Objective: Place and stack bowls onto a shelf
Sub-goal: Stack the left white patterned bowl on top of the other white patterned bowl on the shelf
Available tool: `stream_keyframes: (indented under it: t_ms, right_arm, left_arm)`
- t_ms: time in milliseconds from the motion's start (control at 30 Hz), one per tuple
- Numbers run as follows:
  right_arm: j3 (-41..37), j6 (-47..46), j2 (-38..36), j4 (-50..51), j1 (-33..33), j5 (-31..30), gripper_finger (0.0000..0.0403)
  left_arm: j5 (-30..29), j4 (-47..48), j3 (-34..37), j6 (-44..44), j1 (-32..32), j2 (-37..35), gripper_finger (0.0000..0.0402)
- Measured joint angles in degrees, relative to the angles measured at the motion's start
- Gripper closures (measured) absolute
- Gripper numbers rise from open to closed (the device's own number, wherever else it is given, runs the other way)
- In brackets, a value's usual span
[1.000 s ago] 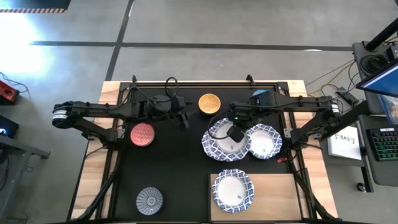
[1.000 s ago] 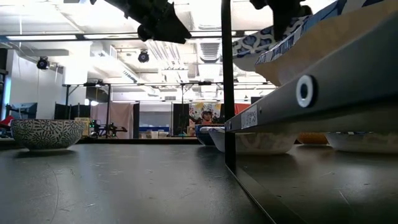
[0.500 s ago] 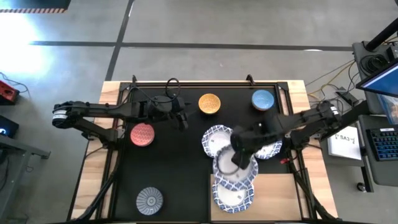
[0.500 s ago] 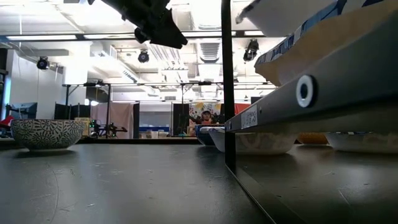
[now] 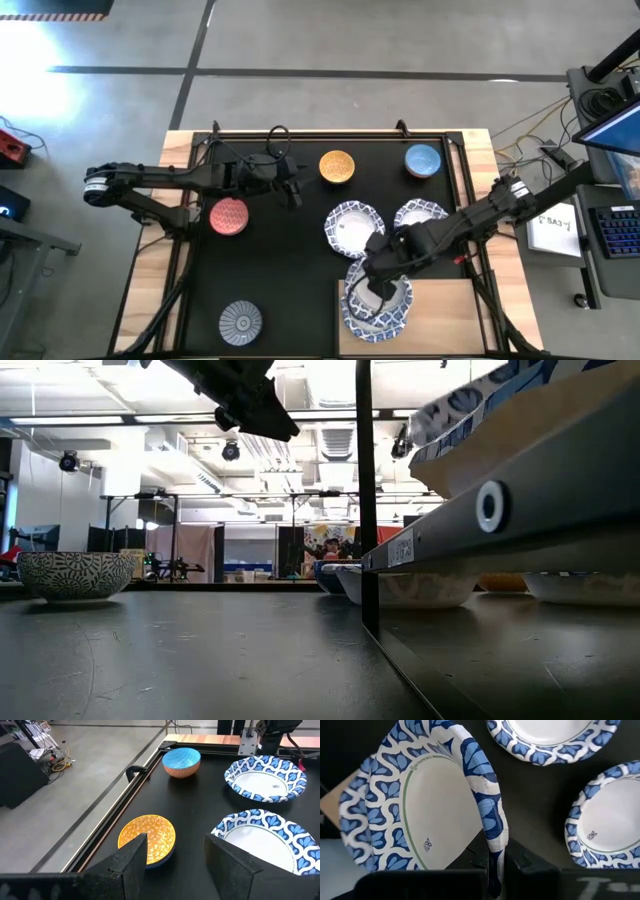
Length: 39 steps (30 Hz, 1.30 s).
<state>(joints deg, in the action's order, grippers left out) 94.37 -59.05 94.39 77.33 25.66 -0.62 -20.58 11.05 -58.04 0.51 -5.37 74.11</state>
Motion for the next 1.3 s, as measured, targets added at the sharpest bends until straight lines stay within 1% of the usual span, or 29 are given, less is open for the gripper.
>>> stream_keyframes:
  t_ms: [133, 267, 367, 467, 633, 833, 967, 1133, 1300]
  right_arm:
    - [0.0, 1.0, 2.5, -0.2, 0.6, 0.2, 0.0394]
    - [0.0, 1.6, 4.0, -1.1, 1.1, 1.8, 0.0394]
    - [0.0, 1.6, 4.1, -3.6, 1.9, 3.8, 0.0394]
    - [0.0, 0.7, 3.7, -5.7, 2.7, 4.4, 0.0394]
    - [0.0, -1.9, 2.2, -5.2, 3.4, 5.4, 0.0394]
    - [0.0, -1.4, -0.8, -6.0, 3.5, 5.1, 0.0394]
    - [0.0, 0.6, -0.6, -8.1, 3.6, 3.1, 0.0394]
    - [-1.2, 2.1, -0.3, -12.0, 3.9, 3.0, 0.0394]
    - [-2.4, 2.5, -0.2, -12.3, 3.9, 3.1, 0.0394]
  left_arm:
    - [0.0, 0.7, 0.0, 0.0, 0.0, 0.0, 0.0223]
    - [0.1, 1.4, 0.0, 0.0, 0.0, 0.0, 0.0223]
    - [0.1, 2.1, 0.0, 0.0, 0.0, 0.0, 0.0223]
    - [0.1, 2.1, 0.0, 0.0, 0.0, 0.0, 0.0223]
    - [0.1, 2.1, 0.0, 0.0, 0.0, 0.0, 0.0223]
    - [0.1, 2.2, 0.0, 0.2, 0.0, -0.1, 0.0223]
    - [0.1, 2.5, 0.0, 0.4, 0.0, -0.1, 0.0223]
    - [0.1, 2.9, 0.0, 0.4, 0.0, -0.1, 0.0223]
    - [0.1, 3.3, 0.0, 0.4, 0.0, -0.1, 0.0223]
